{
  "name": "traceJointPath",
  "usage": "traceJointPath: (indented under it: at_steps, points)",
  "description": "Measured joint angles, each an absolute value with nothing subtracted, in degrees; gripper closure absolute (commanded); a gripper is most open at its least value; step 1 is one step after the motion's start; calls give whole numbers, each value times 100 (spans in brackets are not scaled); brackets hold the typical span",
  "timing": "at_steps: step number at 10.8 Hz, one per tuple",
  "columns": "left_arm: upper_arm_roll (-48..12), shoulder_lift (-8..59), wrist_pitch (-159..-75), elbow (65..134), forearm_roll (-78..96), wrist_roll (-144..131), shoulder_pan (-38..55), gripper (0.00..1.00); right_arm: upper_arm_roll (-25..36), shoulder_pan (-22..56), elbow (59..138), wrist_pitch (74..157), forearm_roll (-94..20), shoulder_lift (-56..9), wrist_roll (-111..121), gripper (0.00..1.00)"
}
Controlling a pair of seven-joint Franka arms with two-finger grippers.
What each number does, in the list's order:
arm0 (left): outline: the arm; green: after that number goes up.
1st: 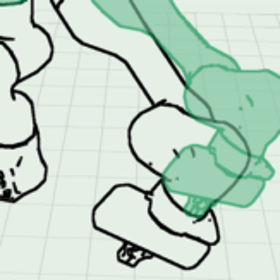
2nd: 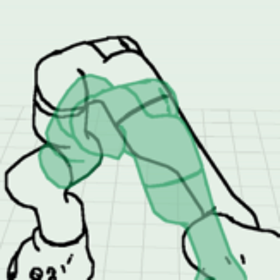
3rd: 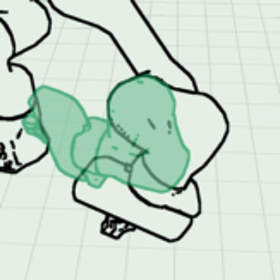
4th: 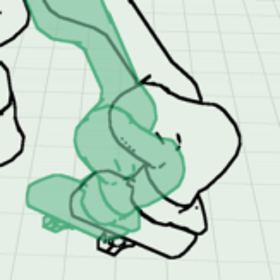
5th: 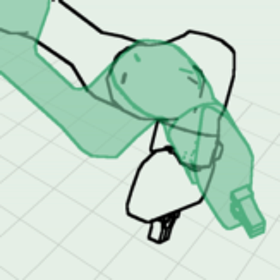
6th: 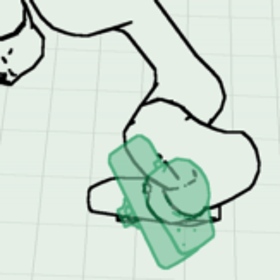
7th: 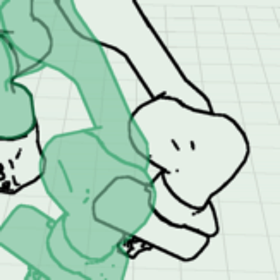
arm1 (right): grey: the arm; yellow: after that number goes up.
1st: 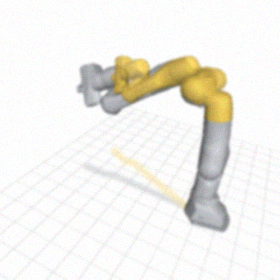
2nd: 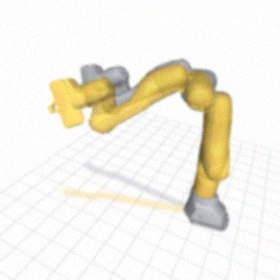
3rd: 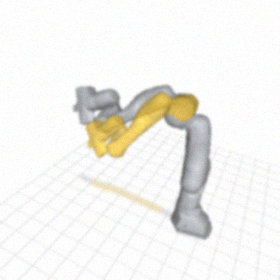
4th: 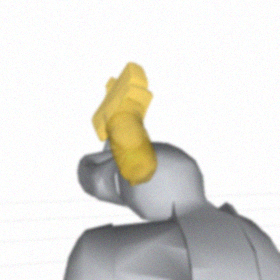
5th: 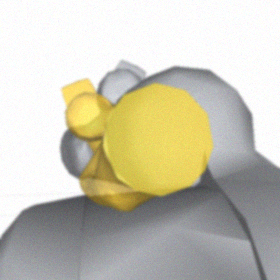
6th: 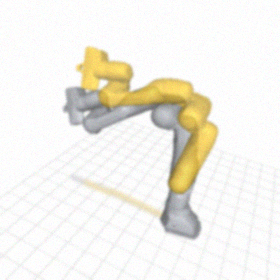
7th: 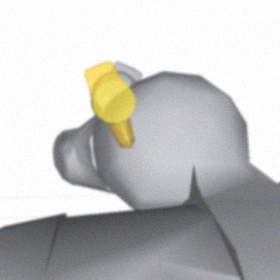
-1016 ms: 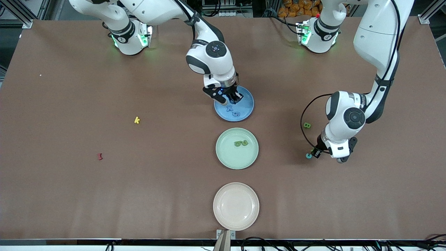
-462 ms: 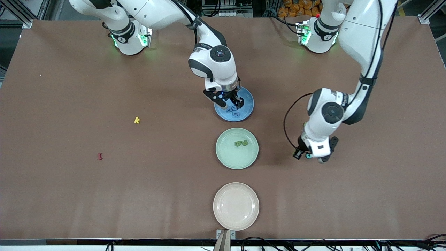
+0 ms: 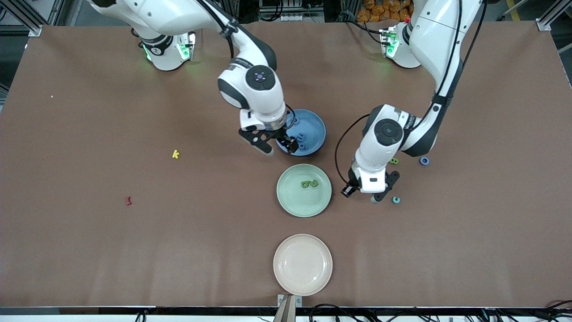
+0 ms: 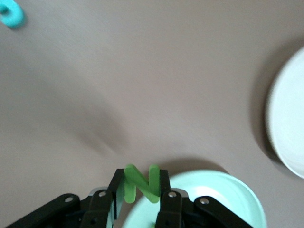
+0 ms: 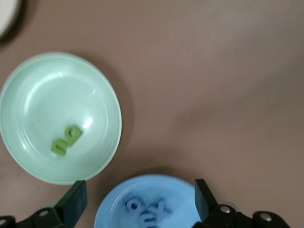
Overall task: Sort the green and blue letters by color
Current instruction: 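Release the E on the blue plate while the left gripper carries the N, then release the N on the green plate while the right gripper withdraws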
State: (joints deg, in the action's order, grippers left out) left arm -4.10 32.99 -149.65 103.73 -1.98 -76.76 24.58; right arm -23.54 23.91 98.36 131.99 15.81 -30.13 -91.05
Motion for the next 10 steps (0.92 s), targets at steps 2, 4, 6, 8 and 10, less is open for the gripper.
traceJointPath:
  at_steps: [2, 4, 6, 8, 10]
  points:
    - [-636, 3601, -14965, 9915, -198, -7945, 2663, 25, -2362, 1924, 9823, 12756, 1231, -2658, -7864, 0]
    - [-638, 3862, -14965, 9676, -198, -8105, 3042, 0, -2358, 1327, 9811, 12317, 985, -2293, -6501, 0]
    - [-618, 3969, -14965, 9626, -237, -8105, 3133, 0, -2352, 628, 9806, 11752, 951, -1888, -5087, 0]
    - [-570, 3981, -14950, 9623, -262, -8099, 3059, 0, -2315, -45, 9806, 11401, 933, -1481, -3759, 0]
    - [-558, 3982, -14703, 9614, -273, -8098, 2951, 0, -2064, -418, 9807, 11230, 930, -1152, -2757, 0]
